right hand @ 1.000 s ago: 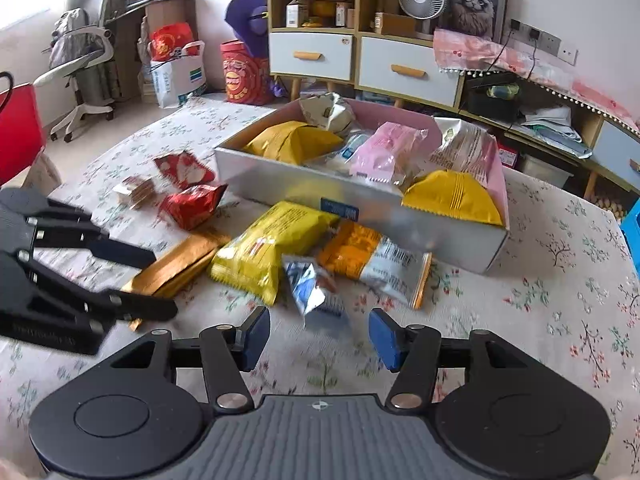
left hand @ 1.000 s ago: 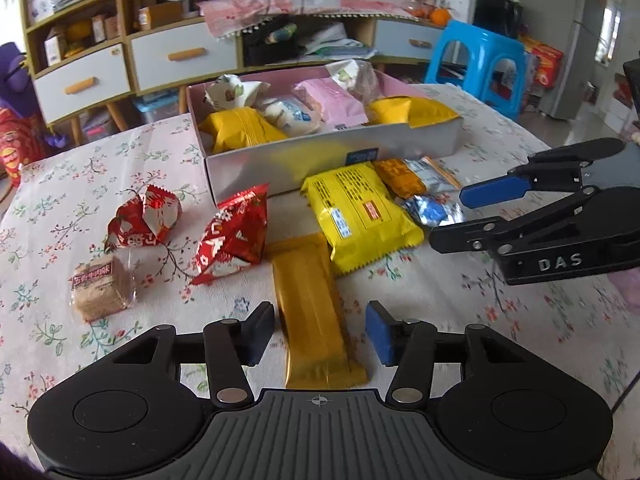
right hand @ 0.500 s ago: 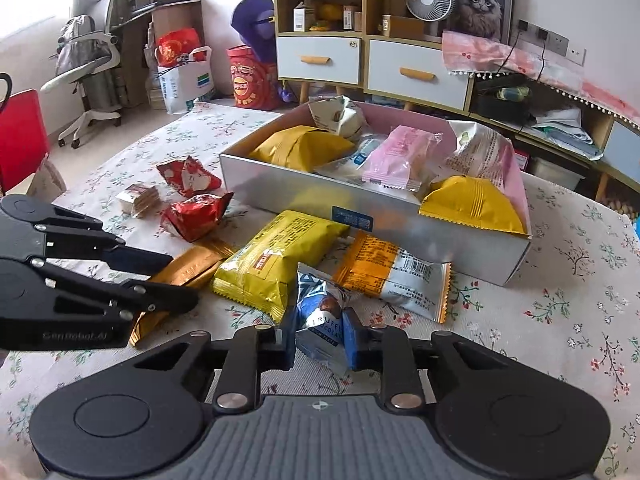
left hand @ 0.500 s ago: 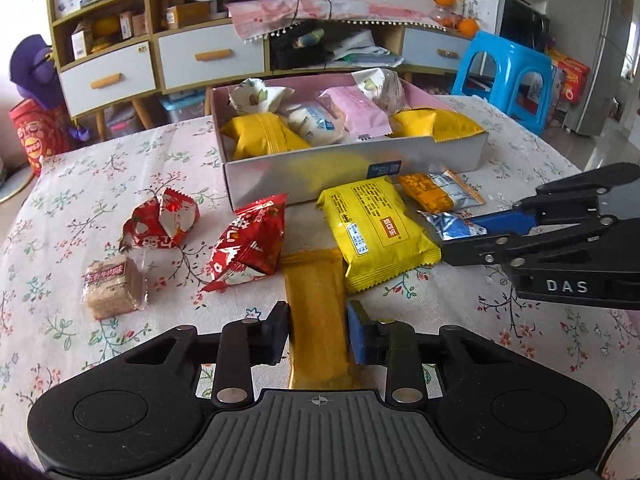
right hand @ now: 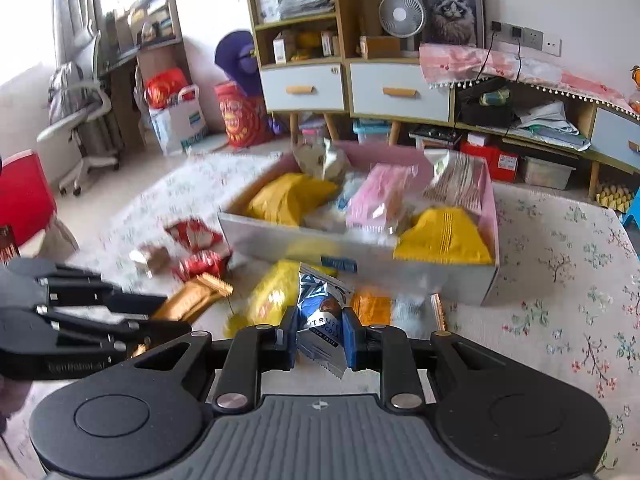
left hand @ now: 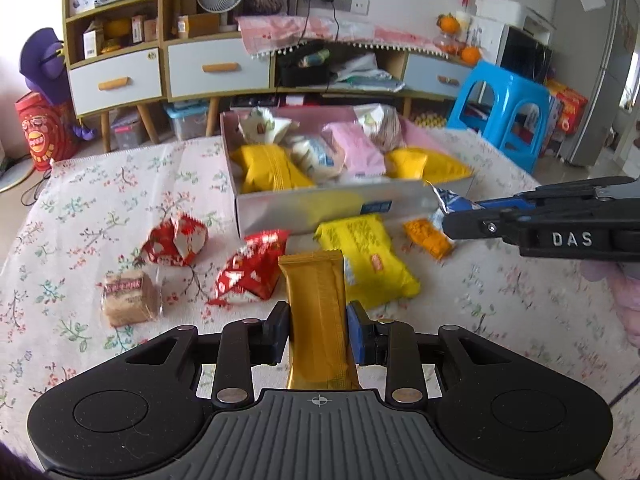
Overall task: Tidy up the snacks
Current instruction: 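Carry the orange-yellow bar and silver foil pack into the tray box and open both tools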
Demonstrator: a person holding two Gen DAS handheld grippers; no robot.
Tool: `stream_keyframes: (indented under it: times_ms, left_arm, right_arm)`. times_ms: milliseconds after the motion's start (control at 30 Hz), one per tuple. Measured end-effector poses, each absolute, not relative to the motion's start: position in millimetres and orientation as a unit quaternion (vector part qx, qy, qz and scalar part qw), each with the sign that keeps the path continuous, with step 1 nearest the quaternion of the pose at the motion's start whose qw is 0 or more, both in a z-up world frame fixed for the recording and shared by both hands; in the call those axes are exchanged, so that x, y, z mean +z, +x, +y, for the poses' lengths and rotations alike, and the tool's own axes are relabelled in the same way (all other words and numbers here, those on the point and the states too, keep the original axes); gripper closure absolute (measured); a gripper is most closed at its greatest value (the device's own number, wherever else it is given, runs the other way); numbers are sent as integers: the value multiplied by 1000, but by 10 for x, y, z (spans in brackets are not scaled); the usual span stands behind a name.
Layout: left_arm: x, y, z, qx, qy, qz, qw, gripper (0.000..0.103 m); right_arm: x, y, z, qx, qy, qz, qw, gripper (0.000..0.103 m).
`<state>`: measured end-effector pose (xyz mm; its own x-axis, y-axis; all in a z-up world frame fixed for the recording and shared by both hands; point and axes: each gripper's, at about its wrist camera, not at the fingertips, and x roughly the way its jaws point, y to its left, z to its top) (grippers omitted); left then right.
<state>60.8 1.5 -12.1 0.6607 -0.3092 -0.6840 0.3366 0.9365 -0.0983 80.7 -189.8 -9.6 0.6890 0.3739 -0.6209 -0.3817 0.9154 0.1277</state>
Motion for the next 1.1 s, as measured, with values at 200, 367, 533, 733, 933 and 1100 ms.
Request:
stream_keyframes:
  times_ms: [200, 367, 533, 733, 933, 1100]
  left_arm:
    - [79, 771, -35, -165, -5, 354, 920, 75]
    - [192, 1034, -154, -153, -2, 341, 928, 75]
    - [228, 1390, -255, -139, -33, 345, 928, 75]
    - [222, 1746, -411, -129, -31, 338, 932, 75]
    - [136, 1967, -545, -119, -16, 335, 935, 75]
    - [55, 2082, -586, -107, -17, 339, 935, 75]
  right_arm:
    - [118, 990, -1951, 196, 24, 312, 929, 92]
    - [221, 1218, -2049, 175, 50, 301, 936, 92]
    - [216, 1441, -2148, 152, 75, 298, 939, 92]
    - [113, 1634, -2283, 126, 108, 305, 938, 92]
    - [11, 1739, -2365, 111, 120, 311, 936, 91]
    - [-46, 1767, -2392, 103, 121, 319, 934, 91]
